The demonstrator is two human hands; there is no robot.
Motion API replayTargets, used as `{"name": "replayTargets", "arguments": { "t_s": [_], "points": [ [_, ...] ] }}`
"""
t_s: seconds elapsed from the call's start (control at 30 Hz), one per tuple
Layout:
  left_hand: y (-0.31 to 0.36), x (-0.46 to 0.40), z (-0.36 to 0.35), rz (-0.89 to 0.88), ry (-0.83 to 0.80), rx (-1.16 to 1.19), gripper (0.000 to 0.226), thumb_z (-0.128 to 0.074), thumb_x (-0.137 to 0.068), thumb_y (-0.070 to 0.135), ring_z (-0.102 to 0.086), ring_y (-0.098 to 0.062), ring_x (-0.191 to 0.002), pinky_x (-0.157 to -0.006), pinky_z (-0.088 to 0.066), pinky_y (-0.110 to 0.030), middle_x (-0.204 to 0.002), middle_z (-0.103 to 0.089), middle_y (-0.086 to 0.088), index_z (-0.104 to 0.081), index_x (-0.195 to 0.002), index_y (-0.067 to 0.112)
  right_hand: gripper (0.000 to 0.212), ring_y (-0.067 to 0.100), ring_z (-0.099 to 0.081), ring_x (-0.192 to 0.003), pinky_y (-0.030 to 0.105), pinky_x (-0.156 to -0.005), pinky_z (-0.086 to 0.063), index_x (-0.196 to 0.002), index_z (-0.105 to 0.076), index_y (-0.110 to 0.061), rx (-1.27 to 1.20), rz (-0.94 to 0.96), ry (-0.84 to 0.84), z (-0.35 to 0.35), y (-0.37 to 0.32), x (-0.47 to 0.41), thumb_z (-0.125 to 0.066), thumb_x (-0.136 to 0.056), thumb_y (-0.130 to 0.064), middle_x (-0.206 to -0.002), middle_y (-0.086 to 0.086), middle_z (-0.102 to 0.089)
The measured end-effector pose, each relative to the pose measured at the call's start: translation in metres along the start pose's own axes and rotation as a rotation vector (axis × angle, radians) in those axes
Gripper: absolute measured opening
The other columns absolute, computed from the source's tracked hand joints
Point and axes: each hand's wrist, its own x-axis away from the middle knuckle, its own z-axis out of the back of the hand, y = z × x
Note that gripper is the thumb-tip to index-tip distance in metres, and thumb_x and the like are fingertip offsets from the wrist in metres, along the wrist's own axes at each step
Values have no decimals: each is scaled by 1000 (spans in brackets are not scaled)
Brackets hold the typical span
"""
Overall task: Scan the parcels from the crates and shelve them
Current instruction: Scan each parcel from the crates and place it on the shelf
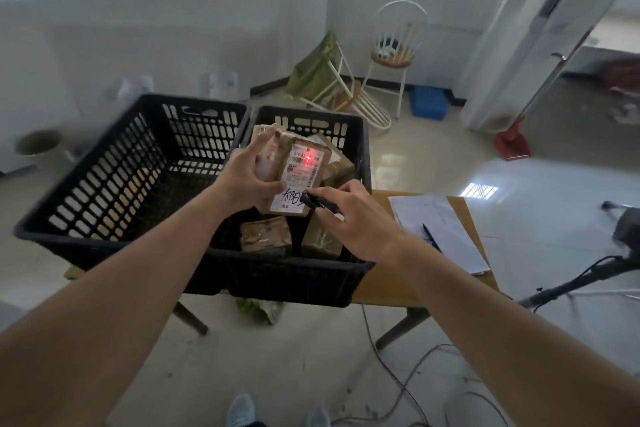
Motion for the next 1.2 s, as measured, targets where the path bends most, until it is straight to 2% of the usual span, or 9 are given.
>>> {"name": "replayTargets", "arguments": {
  "t_s": [0.2,0.37,0.43,0.5,0.63,0.83,0.97,1.1,1.2],
  "points": [
    [-3,-2,21,-36,2,-56,114,-86,-62,43,-68,-26,-111,-94,-62,-49,-136,-57,-8,-26,-157,58,48,30,-56,-116,52,-104,-52,-156,-41,-49,99,50,-72,11,-12,-3,-48,-109,-51,-131,-1,-41],
    [-6,-8,35,-65,6,-85,114,-90,-73,17,-67,-21,-111,-91,-60,-36,-139,-58,-7,-25,-163,43,48,28,-55,-118,51,-105,-52,-157,-43,-48,116,45,-123,16,-23,-3,-50,-109,-50,-129,-2,-41],
    [-8,-11,41,-51,9,-90,114,-91,-73,18,-67,-21,-109,-88,-62,-35,-139,-56,-8,-25,-161,46,48,27,-55,-119,50,-105,-52,-157,-43,-47,114,30,-128,17,-28,-4,-50,-109,-50,-130,-2,-42],
    [-12,-15,45,-53,11,-98,115,-91,-70,24,-68,-23,-108,-90,-63,-43,-137,-58,-8,-25,-159,52,47,26,-54,-119,50,-105,-52,-156,-44,-47,119,20,-127,18,-33,-6,-49,-109,-50,-130,-2,-42],
    [-22,-26,54,-17,-6,-66,113,-89,-65,29,-70,-29,-108,-92,-63,-50,-136,-57,-11,-26,-147,74,47,25,-54,-121,45,-105,-52,-157,-44,-47,130,-4,-144,18,-44,-9,-48,-110,-50,-133,-1,-41],
    [-34,-42,67,-3,-57,-40,113,-88,-63,33,-69,-32,-109,-92,-63,-51,-137,-54,-13,-25,-147,76,45,22,-52,-122,40,-105,-49,-156,-46,-48,125,-49,-143,16,-56,-16,-48,-110,-49,-135,-2,-41],
    [-28,-44,77,-24,-74,-1,115,-91,-72,15,-70,-29,-107,-90,-64,-49,-140,-53,-13,-27,-149,72,45,23,-51,-125,43,-109,-47,-155,-46,-48,101,-75,-98,10,-62,-24,-48,-110,-51,-135,-2,-42],
    [-14,-41,89,-11,-111,99,110,-87,-80,5,-58,-17,-119,-102,-54,-40,-142,-48,2,-28,-160,53,44,21,-54,-119,40,-109,-46,-154,-49,-44,-38,-84,17,4,-68,-36,-51,-110,-46,-131,-1,-44],
    [-3,-37,101,27,-145,225,103,-82,-87,5,-57,-5,-110,-97,-53,-39,-134,-53,8,-25,-162,47,44,16,-58,-106,35,-96,-49,-150,-51,-48,-195,-76,149,-4,-70,-54,-50,-106,-52,-125,1,-54]
  ]
}}
